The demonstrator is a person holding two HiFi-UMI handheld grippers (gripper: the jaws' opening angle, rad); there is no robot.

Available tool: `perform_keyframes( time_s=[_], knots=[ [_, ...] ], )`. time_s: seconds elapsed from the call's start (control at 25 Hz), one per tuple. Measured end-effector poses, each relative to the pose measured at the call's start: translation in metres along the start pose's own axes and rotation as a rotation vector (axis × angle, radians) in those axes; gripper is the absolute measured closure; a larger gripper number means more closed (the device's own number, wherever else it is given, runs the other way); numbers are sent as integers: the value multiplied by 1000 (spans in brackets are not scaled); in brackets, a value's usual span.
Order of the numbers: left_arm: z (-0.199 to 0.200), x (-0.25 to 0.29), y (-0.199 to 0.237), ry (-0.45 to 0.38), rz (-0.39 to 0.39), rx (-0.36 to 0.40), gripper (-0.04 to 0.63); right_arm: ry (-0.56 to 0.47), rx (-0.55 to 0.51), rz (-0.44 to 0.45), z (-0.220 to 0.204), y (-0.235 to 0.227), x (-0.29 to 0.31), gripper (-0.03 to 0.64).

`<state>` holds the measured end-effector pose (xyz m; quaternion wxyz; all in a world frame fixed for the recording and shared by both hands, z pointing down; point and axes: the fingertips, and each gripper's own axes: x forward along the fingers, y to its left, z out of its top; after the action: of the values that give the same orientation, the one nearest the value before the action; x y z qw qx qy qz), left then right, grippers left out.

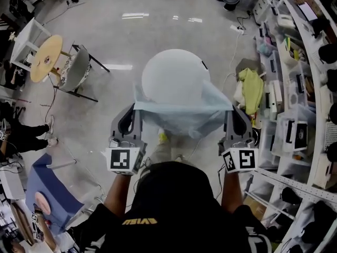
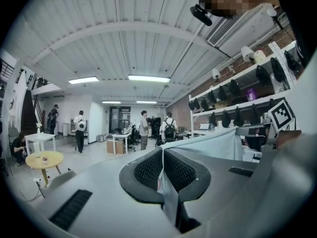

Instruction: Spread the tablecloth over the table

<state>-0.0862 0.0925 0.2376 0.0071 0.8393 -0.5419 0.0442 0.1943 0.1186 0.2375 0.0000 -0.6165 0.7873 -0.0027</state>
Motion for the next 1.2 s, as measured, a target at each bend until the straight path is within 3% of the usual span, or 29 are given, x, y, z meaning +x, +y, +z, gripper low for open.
perform_keyframes(
  time_s=[0.36,0.48,0.72,0.92,1.2],
  knots=[
    [25,107,71,-33,-95,-9,574,-19,-22,-95,31,-6,113,614],
    [25,141,92,-35,-111,22,574,-2,-40,-120,34,-6,145,614],
    [24,214,100,-22,-126,-6,574,35,-61,-135,30,-40,200,614],
    [17,277,101,6,-102,-2,574,70,-44,-96,12,-82,256,614],
    [-5,360,106,99,-12,-2,574,137,44,25,-29,-137,346,614]
  ],
)
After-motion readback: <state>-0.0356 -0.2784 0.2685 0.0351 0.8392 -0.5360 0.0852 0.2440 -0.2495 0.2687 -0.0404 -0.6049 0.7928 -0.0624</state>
